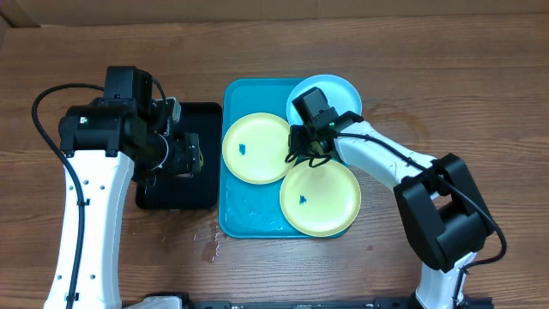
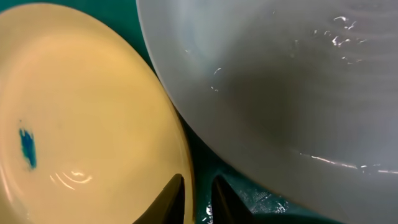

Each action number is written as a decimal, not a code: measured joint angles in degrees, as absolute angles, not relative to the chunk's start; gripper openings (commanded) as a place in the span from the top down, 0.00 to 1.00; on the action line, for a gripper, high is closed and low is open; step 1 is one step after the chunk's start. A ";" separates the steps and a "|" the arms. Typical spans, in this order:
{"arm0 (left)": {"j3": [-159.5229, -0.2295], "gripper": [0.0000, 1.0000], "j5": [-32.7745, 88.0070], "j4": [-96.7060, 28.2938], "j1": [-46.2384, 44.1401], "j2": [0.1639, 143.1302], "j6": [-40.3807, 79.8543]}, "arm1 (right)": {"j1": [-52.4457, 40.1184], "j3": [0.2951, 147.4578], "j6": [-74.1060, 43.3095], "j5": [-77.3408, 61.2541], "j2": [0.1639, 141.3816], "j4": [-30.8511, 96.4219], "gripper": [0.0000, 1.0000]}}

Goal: Clean dirty plates on tray and stack at the side

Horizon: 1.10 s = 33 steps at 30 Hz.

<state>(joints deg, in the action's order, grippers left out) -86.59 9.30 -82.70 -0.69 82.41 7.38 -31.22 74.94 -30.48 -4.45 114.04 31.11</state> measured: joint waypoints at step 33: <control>-86.59 0.30 2.61 -77.60 -0.67 98.41 11.11 | -31.27 74.70 -30.44 -5.13 114.45 30.96 0.89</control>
<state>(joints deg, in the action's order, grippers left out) -86.59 2.61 -77.60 -0.67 98.41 11.11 -31.27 74.70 -30.44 -5.13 114.45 30.96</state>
